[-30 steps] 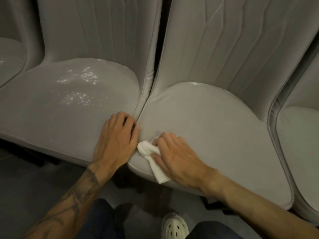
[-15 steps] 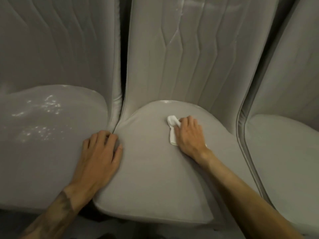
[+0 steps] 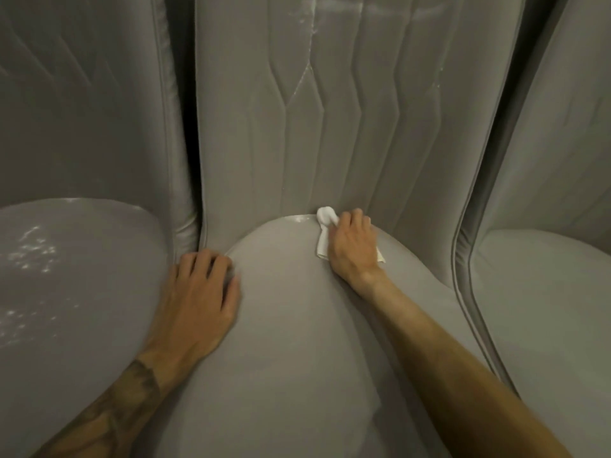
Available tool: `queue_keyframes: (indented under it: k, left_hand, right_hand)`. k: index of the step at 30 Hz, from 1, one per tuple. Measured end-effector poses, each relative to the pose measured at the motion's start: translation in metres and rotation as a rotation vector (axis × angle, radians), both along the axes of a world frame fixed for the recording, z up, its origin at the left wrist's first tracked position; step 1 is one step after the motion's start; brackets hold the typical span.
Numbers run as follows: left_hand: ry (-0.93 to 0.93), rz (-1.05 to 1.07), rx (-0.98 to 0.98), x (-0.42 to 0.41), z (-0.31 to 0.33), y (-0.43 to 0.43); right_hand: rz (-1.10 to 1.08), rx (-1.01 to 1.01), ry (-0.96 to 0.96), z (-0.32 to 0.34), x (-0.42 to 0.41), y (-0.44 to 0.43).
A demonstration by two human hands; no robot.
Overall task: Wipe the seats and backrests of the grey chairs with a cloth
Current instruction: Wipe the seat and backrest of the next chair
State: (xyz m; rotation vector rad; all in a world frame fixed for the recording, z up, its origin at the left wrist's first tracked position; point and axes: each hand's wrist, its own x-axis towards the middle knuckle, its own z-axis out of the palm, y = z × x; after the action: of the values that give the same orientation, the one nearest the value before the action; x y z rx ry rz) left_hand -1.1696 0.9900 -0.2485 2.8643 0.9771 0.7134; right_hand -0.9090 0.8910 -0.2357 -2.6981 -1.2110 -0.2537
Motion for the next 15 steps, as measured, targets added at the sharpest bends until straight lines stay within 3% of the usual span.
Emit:
queue_keyframes:
  k: [6,12,15]
  left_hand:
    - [-0.013,0.005,0.034,0.0,-0.005,0.004]
    - [-0.018,-0.009,0.064,0.0,-0.008,0.005]
    - [-0.026,-0.011,0.067,0.001,-0.008,0.006]
  right_hand:
    - [-0.108,0.029,0.02,-0.005,0.021,-0.029]
    - [0.101,0.01,0.032,-0.003,0.023,-0.012]
    - [-0.014,0.051,0.03,-0.005,0.035,-0.035]
